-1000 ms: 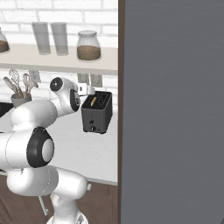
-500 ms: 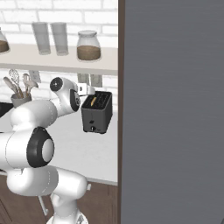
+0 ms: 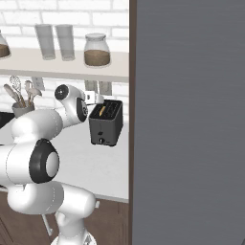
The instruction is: Start the toaster. Once the lever pops up, take the bread to the plate on the dining counter.
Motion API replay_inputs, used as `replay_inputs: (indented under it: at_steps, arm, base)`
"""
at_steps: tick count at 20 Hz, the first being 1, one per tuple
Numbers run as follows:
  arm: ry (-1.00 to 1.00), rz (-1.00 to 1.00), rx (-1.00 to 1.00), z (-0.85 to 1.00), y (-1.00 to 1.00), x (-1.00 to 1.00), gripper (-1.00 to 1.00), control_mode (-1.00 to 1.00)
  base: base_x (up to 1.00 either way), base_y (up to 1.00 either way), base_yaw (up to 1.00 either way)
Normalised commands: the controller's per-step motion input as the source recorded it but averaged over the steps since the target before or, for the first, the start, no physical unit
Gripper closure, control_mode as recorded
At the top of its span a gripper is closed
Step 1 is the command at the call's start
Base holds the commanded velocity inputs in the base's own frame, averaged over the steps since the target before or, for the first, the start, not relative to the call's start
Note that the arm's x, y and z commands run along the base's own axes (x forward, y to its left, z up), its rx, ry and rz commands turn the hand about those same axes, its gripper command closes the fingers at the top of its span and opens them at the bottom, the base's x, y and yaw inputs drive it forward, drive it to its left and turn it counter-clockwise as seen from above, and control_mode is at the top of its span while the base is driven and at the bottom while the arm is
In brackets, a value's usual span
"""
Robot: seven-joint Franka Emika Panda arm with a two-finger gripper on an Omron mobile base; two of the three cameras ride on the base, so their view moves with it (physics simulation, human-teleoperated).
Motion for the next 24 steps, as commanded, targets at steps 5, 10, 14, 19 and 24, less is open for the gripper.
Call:
replay_inputs:
  at_steps: [5,10,14,19,24]
  arm:
    - [0.00,0.00,0.00,0.00,0.00,0.00,-1.00,-1.00]
    - [0.00,0.00,0.00,0.00,0.00,0.00,-1.00,-1.00]
    - [0.00,0.00,0.00,0.00,0.00,0.00,-1.00,-1.00]
    - [0.00,0.00,0.00,0.00,0.00,0.00,-1.00,-1.00]
    - [0.00,0.00,0.00,0.00,0.00,0.00,-1.00,-1.00]
  base:
    - [0.00,0.00,0.00]
    - [0.00,0.00,0.00]
    - [0.00,0.00,0.00]
    - [0.00,0.00,0.00]
    - [0.00,0.00,0.00]
